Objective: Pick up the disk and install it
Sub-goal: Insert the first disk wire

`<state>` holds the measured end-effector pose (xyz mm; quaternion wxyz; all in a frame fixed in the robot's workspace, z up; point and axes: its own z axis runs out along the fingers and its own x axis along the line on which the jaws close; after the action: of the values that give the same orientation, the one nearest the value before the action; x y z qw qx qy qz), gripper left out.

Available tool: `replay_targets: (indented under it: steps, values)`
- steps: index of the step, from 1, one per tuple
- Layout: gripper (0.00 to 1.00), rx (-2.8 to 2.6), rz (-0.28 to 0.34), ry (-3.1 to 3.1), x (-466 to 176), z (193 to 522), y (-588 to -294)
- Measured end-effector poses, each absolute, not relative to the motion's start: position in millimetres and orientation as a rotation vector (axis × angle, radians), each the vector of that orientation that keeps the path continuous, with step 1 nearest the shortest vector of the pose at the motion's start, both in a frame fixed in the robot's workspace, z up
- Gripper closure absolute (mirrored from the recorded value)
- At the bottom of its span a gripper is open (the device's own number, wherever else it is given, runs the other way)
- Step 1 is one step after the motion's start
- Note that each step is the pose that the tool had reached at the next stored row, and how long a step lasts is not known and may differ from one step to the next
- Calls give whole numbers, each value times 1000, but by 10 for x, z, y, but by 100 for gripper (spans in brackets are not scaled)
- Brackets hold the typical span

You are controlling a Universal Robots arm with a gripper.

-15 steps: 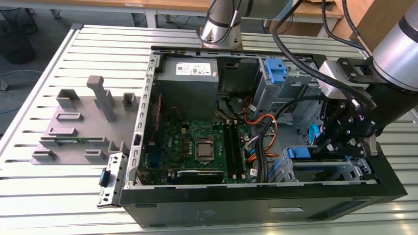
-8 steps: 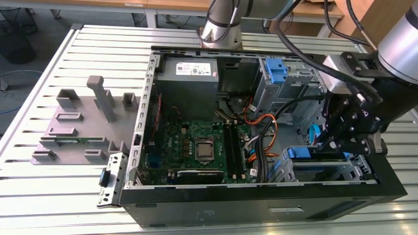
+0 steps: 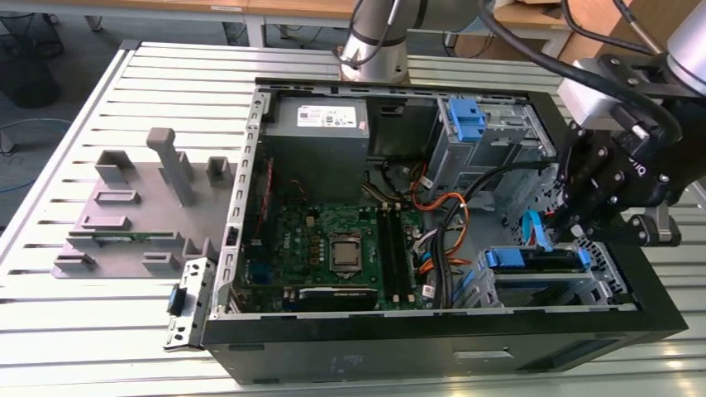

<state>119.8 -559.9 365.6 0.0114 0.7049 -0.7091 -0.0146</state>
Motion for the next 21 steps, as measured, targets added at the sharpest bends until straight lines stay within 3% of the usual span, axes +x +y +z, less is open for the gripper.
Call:
replay_targets:
  steps: [21]
  values:
    - [77, 2199, -46, -2212, 1213, 3663, -5387]
